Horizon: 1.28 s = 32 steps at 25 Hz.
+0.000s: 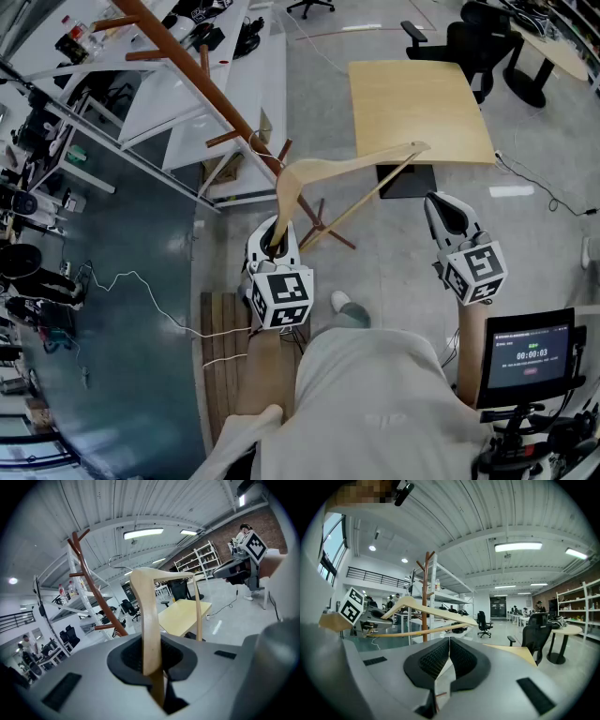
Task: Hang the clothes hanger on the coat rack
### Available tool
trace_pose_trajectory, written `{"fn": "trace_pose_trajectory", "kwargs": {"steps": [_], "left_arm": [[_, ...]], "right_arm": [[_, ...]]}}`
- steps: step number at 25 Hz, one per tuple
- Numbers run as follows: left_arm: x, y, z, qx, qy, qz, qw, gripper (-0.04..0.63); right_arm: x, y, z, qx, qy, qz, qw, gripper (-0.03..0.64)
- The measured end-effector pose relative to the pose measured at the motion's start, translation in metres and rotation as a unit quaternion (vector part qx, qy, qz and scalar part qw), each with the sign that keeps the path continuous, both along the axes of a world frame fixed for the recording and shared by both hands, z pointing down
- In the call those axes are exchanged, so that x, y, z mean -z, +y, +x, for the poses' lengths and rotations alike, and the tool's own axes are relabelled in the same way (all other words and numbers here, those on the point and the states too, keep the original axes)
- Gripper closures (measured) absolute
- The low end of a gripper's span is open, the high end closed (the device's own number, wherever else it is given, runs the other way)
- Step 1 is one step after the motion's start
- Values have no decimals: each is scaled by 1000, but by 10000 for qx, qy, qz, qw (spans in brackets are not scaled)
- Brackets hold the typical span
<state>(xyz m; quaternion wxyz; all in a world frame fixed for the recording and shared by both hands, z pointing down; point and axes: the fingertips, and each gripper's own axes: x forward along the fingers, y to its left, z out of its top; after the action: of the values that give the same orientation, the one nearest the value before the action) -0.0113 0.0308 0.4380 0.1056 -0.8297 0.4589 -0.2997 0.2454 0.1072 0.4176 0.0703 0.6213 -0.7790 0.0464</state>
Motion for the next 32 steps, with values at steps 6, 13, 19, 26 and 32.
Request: {"fn": "trace_pose_trajectory", "kwargs": {"steps": [6, 13, 19, 26, 32], "left_arm": [[24, -69, -56, 20, 187, 158, 9997, 555], [20, -88, -138, 986, 174, 254, 9947, 555], [16, -82, -203, 1887, -35, 371, 9813, 555], [35, -50, -247, 2619, -35, 499, 9638, 555], [60, -11, -279, 3270, -149, 636, 9428, 555]], "right_arm": [[12, -96, -72, 433, -38, 122, 9990, 604], [9, -178, -155, 1531, -62, 203, 9880, 604], [6, -222, -222, 2376, -118, 313, 9708, 604], [13, -224, -258, 2898, -173, 348, 9563, 604], [22, -215, -277, 3185, -253, 337, 9470, 604]]}}
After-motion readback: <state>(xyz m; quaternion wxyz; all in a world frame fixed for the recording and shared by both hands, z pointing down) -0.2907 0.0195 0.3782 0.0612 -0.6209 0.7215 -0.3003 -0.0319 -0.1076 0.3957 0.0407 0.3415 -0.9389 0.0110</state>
